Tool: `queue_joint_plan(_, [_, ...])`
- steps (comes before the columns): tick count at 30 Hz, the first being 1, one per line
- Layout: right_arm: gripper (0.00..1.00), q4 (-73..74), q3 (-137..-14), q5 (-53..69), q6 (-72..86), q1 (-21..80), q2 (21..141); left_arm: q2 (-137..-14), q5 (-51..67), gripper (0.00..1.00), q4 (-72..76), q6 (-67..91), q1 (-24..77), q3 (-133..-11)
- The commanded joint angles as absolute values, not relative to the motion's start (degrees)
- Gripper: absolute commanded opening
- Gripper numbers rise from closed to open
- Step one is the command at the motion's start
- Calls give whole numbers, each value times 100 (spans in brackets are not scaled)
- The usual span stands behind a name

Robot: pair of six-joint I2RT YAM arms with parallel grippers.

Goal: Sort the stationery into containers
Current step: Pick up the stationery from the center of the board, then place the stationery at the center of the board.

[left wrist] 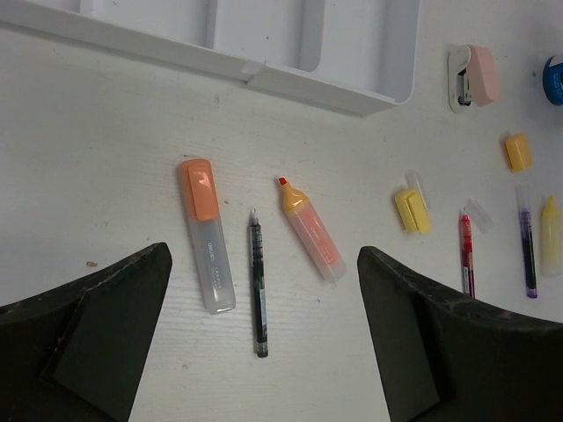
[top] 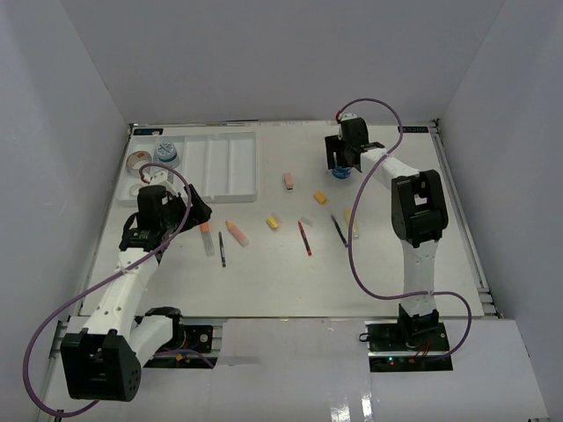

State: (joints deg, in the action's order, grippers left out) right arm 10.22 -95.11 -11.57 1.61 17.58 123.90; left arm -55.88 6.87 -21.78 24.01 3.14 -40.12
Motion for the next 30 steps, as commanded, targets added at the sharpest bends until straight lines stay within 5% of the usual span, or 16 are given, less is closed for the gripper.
queue_joint_plan(1, [79,774,-9668,-1046,26,1723,12454,-5555,721,98,-2074,2364,325,-4140])
queue_joint_plan(7, [46,493,-9274,-923,-211,1740,11955,-5555,730,98,-2074,2373,325,-4122])
queue_joint_plan(12, [38,343,-8816,-354,-694,1977,11243,-5581,721,98,-2074,2364,325,-4140])
queue_joint_plan(19, [40,395,-7885,307,-1072,3198,9942,-5520,791,98,-2065,2338,325,-4140])
queue_joint_plan(30, [41,176,-6813,26,-862,5149,9703,-5493,826,98,-2048,2338,334,-4148])
